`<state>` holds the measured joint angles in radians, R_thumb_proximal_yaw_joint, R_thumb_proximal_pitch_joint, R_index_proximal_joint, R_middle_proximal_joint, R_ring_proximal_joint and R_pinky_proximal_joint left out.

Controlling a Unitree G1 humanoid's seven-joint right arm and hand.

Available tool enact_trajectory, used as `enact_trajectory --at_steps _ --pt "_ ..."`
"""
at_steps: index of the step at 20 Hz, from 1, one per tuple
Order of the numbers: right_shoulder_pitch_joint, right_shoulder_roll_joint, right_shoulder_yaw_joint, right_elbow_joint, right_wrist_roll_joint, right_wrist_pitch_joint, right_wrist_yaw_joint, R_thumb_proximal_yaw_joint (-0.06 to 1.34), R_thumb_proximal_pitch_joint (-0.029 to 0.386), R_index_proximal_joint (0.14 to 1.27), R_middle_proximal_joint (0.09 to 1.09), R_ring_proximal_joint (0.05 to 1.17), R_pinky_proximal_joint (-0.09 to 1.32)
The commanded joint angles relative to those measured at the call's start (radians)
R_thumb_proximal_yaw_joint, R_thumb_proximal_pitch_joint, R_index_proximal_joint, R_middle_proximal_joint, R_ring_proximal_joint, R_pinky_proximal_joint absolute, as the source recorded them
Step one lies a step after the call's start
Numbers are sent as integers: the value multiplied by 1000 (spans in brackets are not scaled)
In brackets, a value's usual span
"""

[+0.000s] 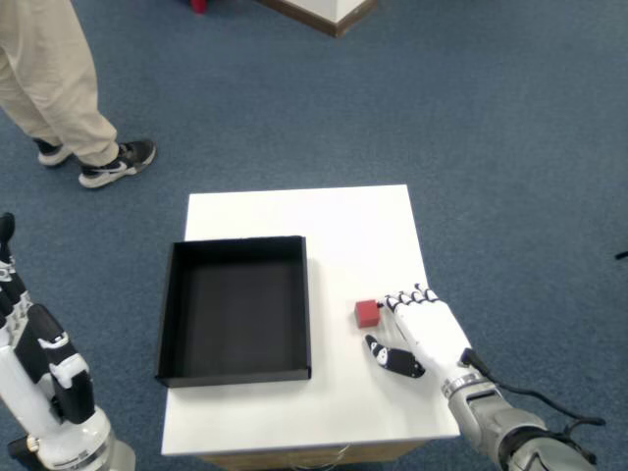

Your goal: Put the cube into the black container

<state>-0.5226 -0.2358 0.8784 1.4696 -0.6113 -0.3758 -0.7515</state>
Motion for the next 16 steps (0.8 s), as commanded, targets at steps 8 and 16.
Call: enact_trajectory --at_steps 8,16 --pt "-36 -17 -20 -32 19 17 -5 575 150 420 307 269 99" --pt "-41 -8 -15 -35 4 1 -49 556 156 403 297 262 102"
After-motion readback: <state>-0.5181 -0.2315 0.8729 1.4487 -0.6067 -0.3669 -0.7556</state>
